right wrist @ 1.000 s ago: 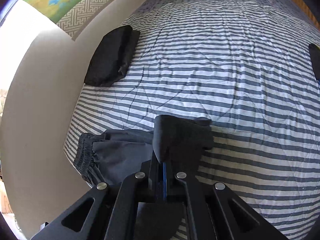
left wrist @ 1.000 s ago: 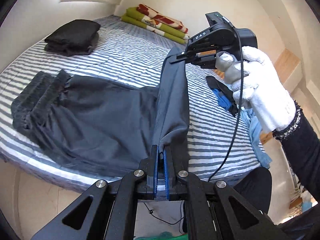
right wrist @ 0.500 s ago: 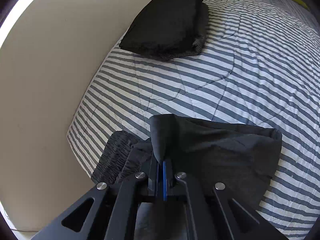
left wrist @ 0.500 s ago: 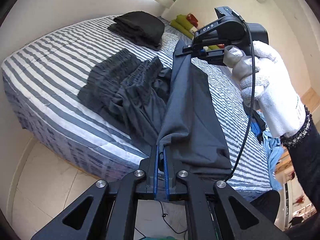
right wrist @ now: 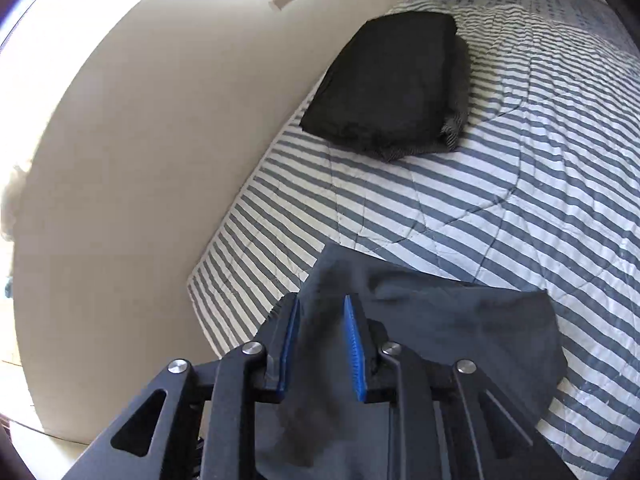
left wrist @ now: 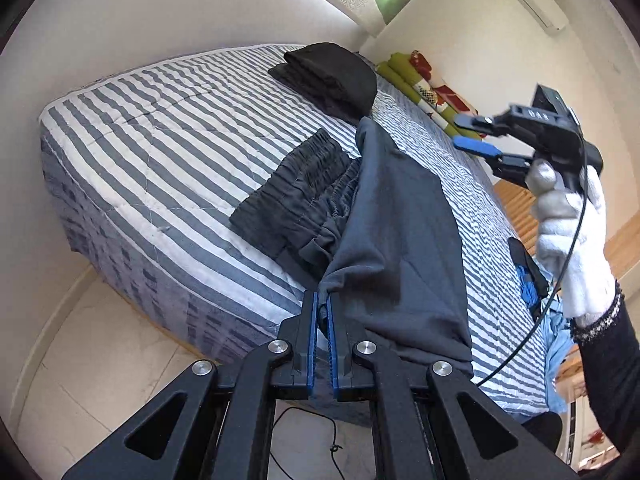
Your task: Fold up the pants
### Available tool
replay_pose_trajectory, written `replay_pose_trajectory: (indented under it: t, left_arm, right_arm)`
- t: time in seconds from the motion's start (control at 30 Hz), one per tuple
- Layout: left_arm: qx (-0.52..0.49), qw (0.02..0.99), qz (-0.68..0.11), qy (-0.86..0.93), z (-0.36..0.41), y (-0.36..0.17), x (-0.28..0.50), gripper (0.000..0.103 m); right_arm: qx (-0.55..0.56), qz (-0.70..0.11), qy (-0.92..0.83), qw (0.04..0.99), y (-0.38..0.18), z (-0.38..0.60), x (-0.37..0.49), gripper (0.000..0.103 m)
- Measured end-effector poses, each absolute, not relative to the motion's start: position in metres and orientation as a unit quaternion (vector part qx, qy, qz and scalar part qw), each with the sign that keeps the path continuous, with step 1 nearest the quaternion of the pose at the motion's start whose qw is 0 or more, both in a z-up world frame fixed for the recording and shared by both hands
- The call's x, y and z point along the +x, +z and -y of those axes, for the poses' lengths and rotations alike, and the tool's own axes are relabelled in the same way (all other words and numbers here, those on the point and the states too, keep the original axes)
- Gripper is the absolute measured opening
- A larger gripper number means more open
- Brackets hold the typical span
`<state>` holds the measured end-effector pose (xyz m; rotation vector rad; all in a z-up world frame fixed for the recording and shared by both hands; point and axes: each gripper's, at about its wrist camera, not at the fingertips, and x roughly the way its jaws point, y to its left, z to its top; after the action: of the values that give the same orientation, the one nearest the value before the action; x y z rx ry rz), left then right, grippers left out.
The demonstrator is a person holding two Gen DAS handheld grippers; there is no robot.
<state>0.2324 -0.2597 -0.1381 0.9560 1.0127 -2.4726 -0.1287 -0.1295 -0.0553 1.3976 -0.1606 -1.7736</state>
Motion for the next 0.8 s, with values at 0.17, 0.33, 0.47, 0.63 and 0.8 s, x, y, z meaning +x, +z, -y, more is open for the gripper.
replay_pose_trajectory:
  t: [0.17, 0.33, 0.47, 0.63, 0.8]
  left_arm:
    - [0.323, 0.167, -0.357, -0.86, 0.264, -0.13, 0.228, 0.004]
    - [0.326, 0.202, -0.338, -0.859, 0.279, -0.121, 0.223, 0.004]
    - [0.356, 0.226, -0.312, -0.851, 0.282, -0.119, 0.219, 0.011]
    - [0.342, 0.241, -0.279, -0.864, 0.274, -0.082, 0.217, 0.013]
    - [0.369, 0.155, -0.227, -0.888, 0.244, -0.05, 0.147, 0.036]
  right_arm:
    - [0.532, 0.052, -0.745, 0.399, -0.052, 0.052, -0.107, 0.028]
    - [0.56, 0.039, -0.741, 0.37, -0.099, 0.002, -0.053, 0.028]
    - [0.57, 0.031, -0.731, 0.374, -0.125, 0.001, -0.019, 0.028]
    - [0.534, 0.0, -0.753, 0.385, -0.113, 0.003, 0.029, 0.028]
    - [0.529, 0.003, -0.753, 0.392, -0.121, -0.007, 0.058, 0.028]
